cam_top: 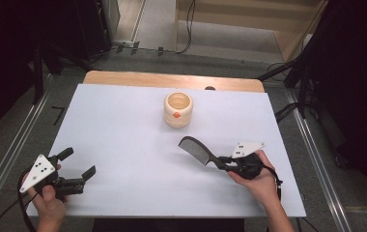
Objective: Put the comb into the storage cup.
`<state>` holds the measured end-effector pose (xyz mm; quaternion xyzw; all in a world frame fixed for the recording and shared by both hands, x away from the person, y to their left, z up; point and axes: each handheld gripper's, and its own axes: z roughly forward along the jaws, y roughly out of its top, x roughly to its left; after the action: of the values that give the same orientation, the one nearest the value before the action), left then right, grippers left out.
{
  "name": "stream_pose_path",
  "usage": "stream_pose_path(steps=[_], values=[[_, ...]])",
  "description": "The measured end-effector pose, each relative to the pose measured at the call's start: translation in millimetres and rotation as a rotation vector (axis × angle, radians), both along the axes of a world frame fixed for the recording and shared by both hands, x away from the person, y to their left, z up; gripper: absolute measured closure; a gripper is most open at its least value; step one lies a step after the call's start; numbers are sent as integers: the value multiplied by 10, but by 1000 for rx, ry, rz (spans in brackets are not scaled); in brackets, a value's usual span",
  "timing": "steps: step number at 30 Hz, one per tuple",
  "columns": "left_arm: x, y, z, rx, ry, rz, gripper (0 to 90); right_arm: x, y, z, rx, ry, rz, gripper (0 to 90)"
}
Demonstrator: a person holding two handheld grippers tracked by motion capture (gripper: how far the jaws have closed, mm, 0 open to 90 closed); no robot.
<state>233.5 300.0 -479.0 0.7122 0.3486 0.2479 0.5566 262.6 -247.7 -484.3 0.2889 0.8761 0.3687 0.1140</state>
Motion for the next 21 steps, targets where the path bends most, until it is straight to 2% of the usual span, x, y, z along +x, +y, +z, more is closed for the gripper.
stream_pose_path(steps=[4,11,15,18,21], values=[[-13,-56,35,-22,1,-15,0,-20,0,21,41,-21,-6,704],[-62,-179,132,-35,-26,-31,0,-40,-15,57,77,-60,-4,705],[-55,-253,166,-33,-25,-48,0,-47,-33,64,112,-70,-14,705],[-52,-313,185,-44,-22,-62,0,-60,-31,72,119,-87,-18,705],[-47,-379,208,-33,-18,-77,0,-71,-31,80,144,-99,-17,704]])
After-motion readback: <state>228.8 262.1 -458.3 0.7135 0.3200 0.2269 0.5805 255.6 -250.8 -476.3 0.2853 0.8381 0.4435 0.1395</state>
